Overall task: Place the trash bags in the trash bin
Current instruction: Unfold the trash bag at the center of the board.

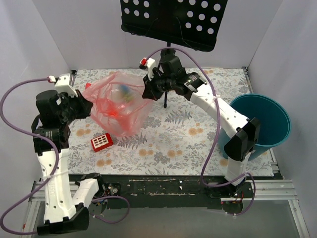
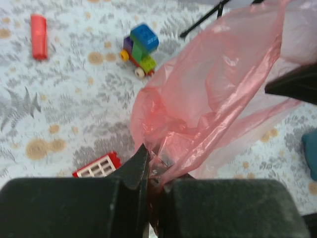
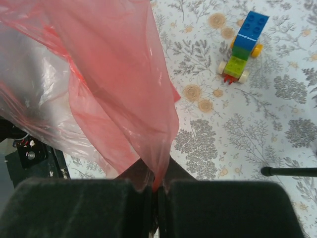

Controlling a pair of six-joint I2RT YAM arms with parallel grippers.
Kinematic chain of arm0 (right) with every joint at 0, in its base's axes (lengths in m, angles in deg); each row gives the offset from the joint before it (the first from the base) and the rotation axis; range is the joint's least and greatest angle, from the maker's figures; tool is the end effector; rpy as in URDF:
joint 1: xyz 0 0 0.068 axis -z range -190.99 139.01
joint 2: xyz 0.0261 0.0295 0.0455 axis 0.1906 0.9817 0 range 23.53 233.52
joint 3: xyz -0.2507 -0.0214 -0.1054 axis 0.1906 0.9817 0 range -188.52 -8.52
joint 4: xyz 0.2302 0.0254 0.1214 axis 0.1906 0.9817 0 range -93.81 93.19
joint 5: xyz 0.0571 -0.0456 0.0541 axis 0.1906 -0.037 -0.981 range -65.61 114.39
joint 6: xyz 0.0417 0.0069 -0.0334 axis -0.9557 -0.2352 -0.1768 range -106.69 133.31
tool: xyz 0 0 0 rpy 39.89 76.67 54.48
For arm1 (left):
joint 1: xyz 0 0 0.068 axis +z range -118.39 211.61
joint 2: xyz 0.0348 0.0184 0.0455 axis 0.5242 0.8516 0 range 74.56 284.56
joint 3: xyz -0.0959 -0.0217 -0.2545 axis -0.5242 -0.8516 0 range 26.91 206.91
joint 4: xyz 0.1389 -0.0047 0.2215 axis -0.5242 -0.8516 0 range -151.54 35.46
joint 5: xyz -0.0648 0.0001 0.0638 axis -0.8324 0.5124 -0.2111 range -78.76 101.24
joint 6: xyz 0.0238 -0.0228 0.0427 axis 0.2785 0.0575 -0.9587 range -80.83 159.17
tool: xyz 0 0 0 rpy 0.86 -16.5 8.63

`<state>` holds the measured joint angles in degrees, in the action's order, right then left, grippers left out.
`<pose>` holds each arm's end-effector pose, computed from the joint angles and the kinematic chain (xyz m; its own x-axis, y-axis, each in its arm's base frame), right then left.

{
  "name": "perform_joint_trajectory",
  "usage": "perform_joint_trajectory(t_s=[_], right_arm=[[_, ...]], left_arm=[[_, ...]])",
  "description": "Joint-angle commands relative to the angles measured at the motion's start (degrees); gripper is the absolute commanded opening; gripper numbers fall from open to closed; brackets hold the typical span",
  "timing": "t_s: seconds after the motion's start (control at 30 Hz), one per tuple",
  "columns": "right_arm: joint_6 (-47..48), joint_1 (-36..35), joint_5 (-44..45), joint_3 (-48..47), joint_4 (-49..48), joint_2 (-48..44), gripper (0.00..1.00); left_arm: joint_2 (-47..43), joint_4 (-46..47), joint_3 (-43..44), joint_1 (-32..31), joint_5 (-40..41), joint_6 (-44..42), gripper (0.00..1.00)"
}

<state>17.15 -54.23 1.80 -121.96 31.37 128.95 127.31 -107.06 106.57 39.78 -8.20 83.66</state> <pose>0.2962 0.2974 0.4128 -0.2728 -0.3413 -0.8995 -0.9018 0.4165 0.1154 0.1487 0.0095 0.4415 -0.4196 -0.7279 -0.5424 -0.1836 0.6532 -0.7346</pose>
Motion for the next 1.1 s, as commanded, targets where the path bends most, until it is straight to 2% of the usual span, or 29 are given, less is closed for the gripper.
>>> perform_joint_trajectory(t_s=[0.0,0.07,0.2,0.3,0.37,0.43,0.57,0.63,0.7,0.77,0.83,0.9,0.93,0.97,1.0,1.03,1.07], right_arm=[[-0.2,-1.2,1.6,3.1,-3.3,0.8,0.01],[0.2,-1.2,2.0,4.2,-2.9,2.8,0.01],[2.7,-1.3,2.3,2.2,-2.5,9.2,0.01],[4.9,-1.3,3.5,-10.9,-0.1,17.1,0.01],[5.8,-1.3,6.6,-21.7,-1.3,23.7,0.01],[5.9,-1.3,12.1,-29.2,-8.8,25.2,0.01],[7.2,-1.4,18.0,-22.4,-39.6,16.1,0.01],[7.8,-1.7,18.4,-25.5,-49.1,14.3,0.01],[9.9,-2.5,17.0,-29.6,-56.6,12.7,0.01],[16.3,-4.2,14.6,-24.6,-67.4,8.4,0.01],[23.7,-5.9,10.7,-17.4,-73.6,3.8,0.01],[30.4,-6.9,8.9,-3.9,-77.8,-2.4,0.01],[33.5,-6.9,8.5,7.6,-79.9,-6.5,0.01],[36.9,-6.9,8.6,18.6,-79.2,-10.6,0.01],[41.3,-6.8,7.5,32.0,-66.9,-12.8,0.01],[44.8,-6.6,3.9,38.4,-47.8,-14.2,0.01],[49.6,-6.6,-2.4,42.0,-27.0,-15.3,0.01]], left_arm=[[-3.4,-3.5,-9.1,0.5,-1.4,-0.3,0.00],[-5.0,-1.2,-15.3,0.5,-1.3,0.2,0.00],[-1.2,4.5,-18.5,0.5,2.7,-1.1,0.00],[8.2,5.3,-14.6,0.5,7.9,-0.2,0.00],[16.2,4.6,-7.0,0.7,9.9,0.2,0.00],[20.4,4.3,3.3,1.1,9.5,1.1,0.00],[27.8,3.0,34.9,1.1,8.5,3.3,0.00],[29.6,6.7,48.5,1.1,8.7,2.6,0.00],[27.2,16.4,53.5,1.1,9.3,1.5,0.00],[21.5,30.3,48.4,1.1,5.6,-0.4,0.00],[15.4,42.0,37.0,1.1,-4.1,-3.1,0.00],[9.4,44.8,25.2,1.1,-14.6,-5.5,0.00],[5.0,44.0,14.9,1.1,-21.3,-8.0,0.00],[-0.3,40.8,4.2,1.1,-29.5,-12.0,0.00],[-4.7,33.3,-8.1,1.1,-38.5,-20.1,0.00],[-8.6,12.0,-15.2,0.9,-44.5,-35.6,0.00],[-10.8,-10.1,-20.8,0.3,-46.8,-60.9,0.00]])
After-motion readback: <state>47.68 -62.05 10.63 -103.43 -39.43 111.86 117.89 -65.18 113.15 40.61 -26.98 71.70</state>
